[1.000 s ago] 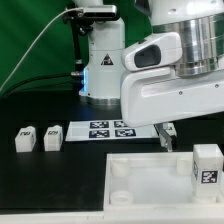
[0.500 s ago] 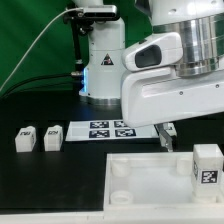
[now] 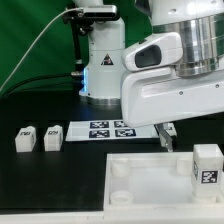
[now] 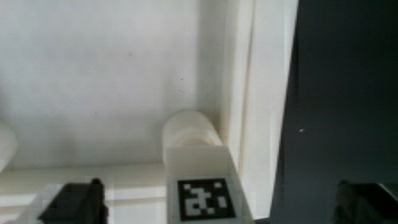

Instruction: Assemble one leg

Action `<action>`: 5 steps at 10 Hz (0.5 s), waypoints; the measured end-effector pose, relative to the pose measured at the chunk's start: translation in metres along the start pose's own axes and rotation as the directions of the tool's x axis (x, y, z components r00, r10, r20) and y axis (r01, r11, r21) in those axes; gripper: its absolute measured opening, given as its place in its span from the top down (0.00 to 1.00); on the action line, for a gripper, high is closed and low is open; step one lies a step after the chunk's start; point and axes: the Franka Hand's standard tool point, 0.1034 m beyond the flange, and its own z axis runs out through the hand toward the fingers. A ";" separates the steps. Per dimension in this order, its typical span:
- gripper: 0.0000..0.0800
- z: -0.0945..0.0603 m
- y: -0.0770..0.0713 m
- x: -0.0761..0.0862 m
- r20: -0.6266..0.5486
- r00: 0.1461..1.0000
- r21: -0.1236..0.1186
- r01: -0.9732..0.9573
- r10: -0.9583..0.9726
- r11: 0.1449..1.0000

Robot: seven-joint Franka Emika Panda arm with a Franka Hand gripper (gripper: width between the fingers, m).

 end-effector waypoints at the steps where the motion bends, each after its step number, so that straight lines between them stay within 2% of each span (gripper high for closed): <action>1: 0.19 -0.001 0.001 0.001 0.064 0.998 -0.003 0.007 -0.007 1.000; 2: 0.19 -0.002 0.003 0.001 0.205 0.979 -0.010 0.015 -0.012 1.000; 3: 0.19 -0.001 0.006 0.008 0.319 0.948 -0.010 0.017 -0.013 1.000; 4: 0.19 0.004 0.007 0.009 0.418 0.908 -0.014 -0.003 0.009 1.000; 5: 0.19 0.012 0.006 0.003 0.507 0.861 -0.028 -0.027 0.038 0.999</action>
Offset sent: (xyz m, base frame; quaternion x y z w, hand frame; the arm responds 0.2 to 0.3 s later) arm 0.0237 -0.0066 -0.0062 -0.0096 -0.3149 0.0152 0.9489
